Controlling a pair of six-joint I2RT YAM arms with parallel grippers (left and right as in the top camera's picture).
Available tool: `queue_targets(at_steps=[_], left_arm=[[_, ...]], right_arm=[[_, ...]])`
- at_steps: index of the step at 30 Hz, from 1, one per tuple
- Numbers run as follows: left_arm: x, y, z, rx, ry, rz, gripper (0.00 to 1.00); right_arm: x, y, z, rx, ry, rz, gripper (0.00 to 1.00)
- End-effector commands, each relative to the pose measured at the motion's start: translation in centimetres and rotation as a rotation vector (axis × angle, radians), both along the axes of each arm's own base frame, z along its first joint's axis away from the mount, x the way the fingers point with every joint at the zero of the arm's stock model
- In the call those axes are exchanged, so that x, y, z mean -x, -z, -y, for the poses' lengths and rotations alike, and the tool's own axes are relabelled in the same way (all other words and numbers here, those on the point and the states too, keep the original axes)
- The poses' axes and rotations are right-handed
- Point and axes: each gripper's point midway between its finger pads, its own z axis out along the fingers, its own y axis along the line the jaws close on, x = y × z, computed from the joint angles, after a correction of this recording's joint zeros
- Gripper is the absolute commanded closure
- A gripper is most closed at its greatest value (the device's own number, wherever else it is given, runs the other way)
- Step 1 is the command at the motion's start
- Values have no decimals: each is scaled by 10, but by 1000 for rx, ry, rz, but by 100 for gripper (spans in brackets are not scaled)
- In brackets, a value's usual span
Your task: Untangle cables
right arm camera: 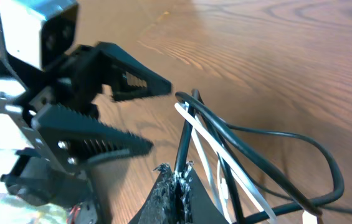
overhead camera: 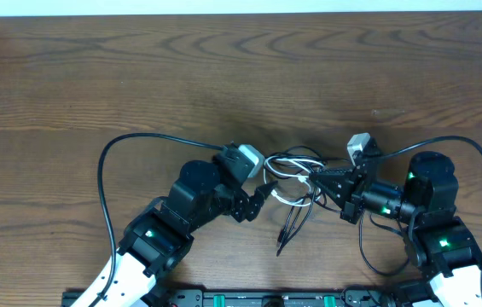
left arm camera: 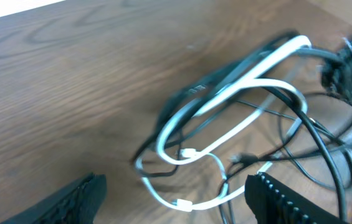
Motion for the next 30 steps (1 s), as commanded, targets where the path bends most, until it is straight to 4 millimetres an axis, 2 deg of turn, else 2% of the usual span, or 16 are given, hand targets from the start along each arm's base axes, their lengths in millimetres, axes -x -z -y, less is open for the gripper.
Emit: queue_targets(at_steps=[1,18,23,29,30], left_arm=[[11,-10,9,0,117,54,24],[-8,-7,-7,-61,-12,91,24],[-8,-7,-7,-61,-12,92,39],[-8,-7,-7,-104,25,145,41],[-8,-7,-7,-112,32,154,51]], right_arm=[[14,-13,-7,-49,-98,41,99],[32,-20,-14,-99,-204,27,99],[36,-20,-15,-109,-226,17,99],[38,-17,-14,-108,-227,-7,99],[38,-17,-14,-108,-227,-10,99]])
